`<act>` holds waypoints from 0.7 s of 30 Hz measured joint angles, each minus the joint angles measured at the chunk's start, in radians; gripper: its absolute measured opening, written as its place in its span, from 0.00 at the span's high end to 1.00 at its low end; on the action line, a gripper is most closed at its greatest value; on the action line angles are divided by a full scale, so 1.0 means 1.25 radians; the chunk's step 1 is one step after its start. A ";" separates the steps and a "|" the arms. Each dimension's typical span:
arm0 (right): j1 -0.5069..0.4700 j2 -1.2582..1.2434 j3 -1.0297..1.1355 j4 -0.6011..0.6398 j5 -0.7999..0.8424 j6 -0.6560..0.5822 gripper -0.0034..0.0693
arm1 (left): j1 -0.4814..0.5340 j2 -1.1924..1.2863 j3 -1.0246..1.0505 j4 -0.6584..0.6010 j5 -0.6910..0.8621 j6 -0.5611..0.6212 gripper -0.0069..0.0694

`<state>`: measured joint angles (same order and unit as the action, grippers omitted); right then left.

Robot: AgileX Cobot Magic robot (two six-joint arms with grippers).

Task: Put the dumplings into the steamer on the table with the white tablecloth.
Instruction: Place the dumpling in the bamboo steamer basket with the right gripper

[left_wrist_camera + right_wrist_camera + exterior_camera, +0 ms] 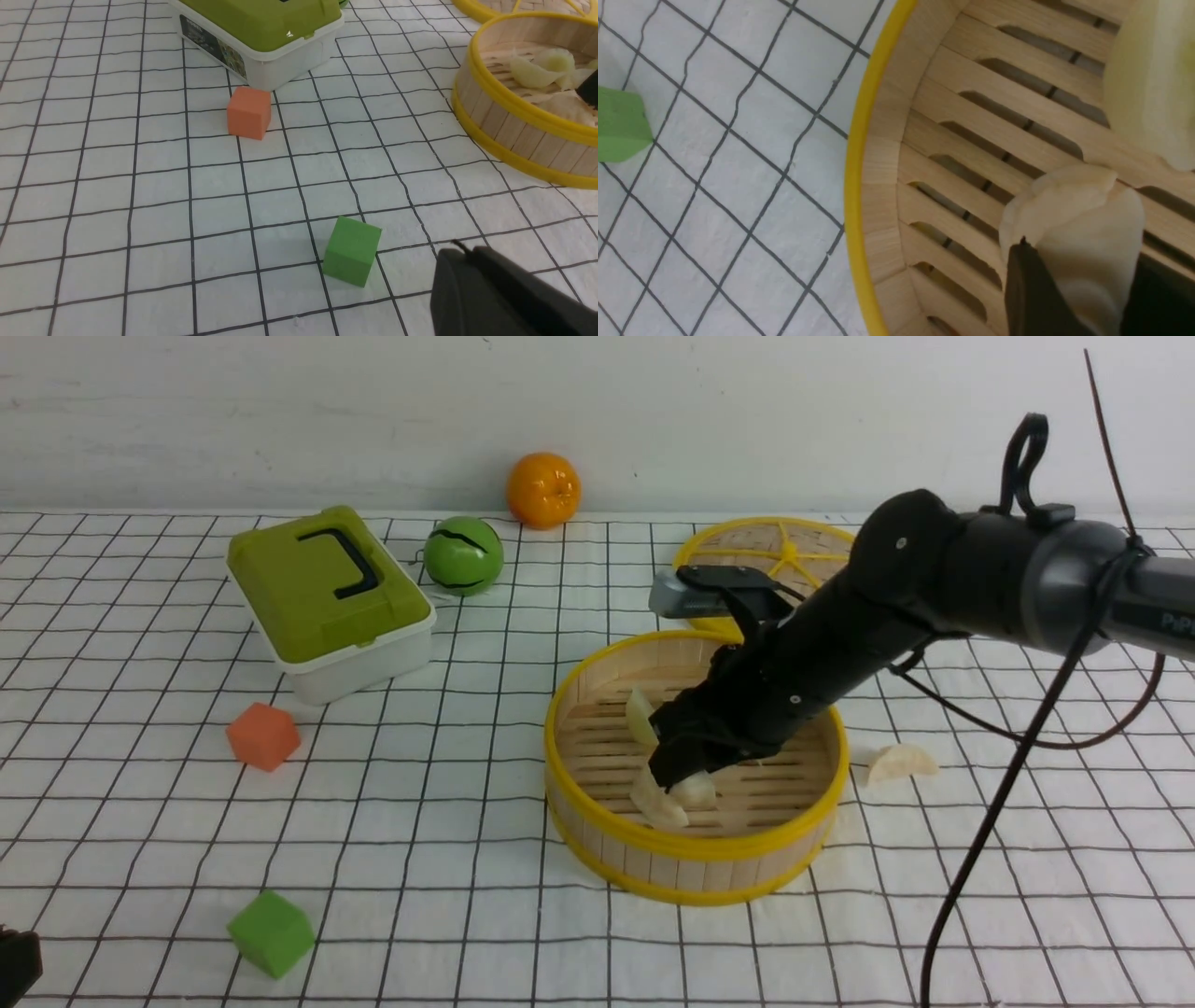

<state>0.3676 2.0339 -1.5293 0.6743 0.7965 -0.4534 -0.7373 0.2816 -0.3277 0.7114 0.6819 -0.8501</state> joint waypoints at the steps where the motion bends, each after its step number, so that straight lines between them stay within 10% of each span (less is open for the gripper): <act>1: 0.000 -0.002 0.000 -0.002 -0.001 0.000 0.69 | 0.000 0.000 0.000 0.000 0.000 0.000 0.91; 21: -0.001 -0.013 -0.003 -0.004 -0.021 0.019 0.69 | 0.000 0.000 0.000 0.008 -0.001 0.000 0.91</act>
<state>0.3663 2.0177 -1.5325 0.6696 0.7697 -0.4300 -0.7373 0.2816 -0.3277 0.7214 0.6809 -0.8501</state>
